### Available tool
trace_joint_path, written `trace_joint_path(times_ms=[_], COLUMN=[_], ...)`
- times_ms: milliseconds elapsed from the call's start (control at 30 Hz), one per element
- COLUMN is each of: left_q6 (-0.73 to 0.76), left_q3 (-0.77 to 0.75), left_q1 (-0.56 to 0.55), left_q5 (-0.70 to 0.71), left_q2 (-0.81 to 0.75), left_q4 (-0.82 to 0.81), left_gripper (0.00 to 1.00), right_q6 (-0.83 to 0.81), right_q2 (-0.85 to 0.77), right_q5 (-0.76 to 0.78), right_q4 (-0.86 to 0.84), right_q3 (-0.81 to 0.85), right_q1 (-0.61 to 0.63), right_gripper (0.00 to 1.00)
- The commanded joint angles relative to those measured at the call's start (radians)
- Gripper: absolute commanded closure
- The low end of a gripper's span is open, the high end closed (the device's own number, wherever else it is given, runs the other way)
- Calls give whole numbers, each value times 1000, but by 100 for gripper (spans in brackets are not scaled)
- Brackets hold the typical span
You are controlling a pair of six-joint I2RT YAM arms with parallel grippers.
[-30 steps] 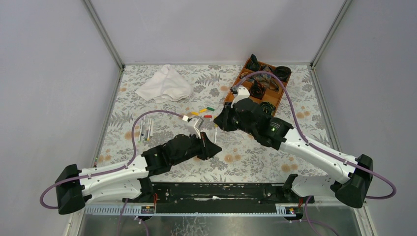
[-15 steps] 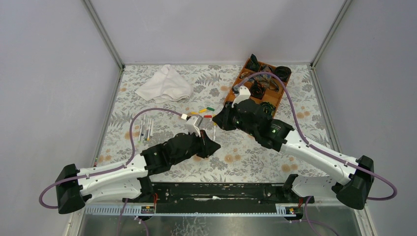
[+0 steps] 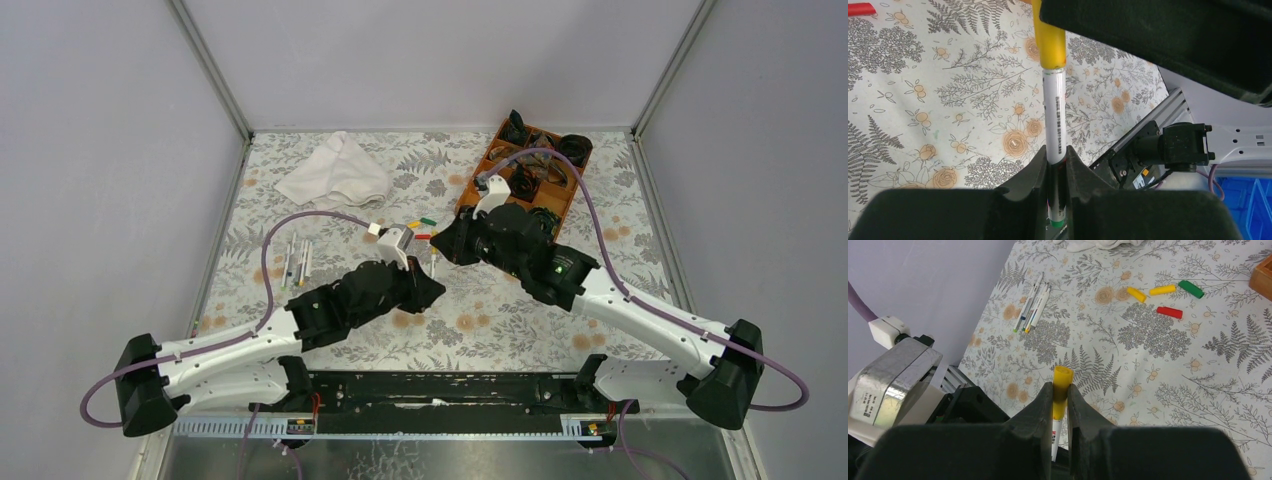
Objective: Insert the pens into the pen caps
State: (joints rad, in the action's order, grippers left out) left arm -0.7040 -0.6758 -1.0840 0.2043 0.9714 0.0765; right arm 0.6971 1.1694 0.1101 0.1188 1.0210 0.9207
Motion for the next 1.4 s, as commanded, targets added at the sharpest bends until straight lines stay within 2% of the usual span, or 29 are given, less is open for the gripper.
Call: trace_joint_path(times_ms=[0,167,433,467,633,700,800,967,1100,1267,1367], left_q6=[40,39,97,99,111,125,142,148,141,175,195], left_q3=[-66,-44,7,16,53,49,34,1,-5,17,39], left_q1=[48,111,145,147,158,172,217,372,486,519,522], left_q5=[-22,-130,-247,-253,-294,-326,-419,-694,-902,-1046,-1100], left_q2=[-11,-20,-60,-67,-111,-120,-121,-103,-90,-108,-116], left_q4=[-180,-246,-291,-292,-282,-267,-253,-278,-330,-391,-415], left_gripper=[100,100,100,100,100,100,100,100,100,100,100], right_q6=[-19,-26,-33,-33,-58,-70,-108,-179,-201,-175,-150], right_q2=[6,13,17,11,-49,-67,-84,-121,-121,-110,-108], right_q5=[-92,-106,-104,-95,-41,0,34,-4,-115,-396,-497], right_q4=[76,64,73,82,152,202,272,277,261,131,26], right_q3=[-41,-52,-25,-19,26,65,118,173,221,217,195], right_q1=[17,17,17,17,17,17,16,12,-18,-118,-147], right_gripper=[100,100,100,95,50,36,23,10,8,8,9])
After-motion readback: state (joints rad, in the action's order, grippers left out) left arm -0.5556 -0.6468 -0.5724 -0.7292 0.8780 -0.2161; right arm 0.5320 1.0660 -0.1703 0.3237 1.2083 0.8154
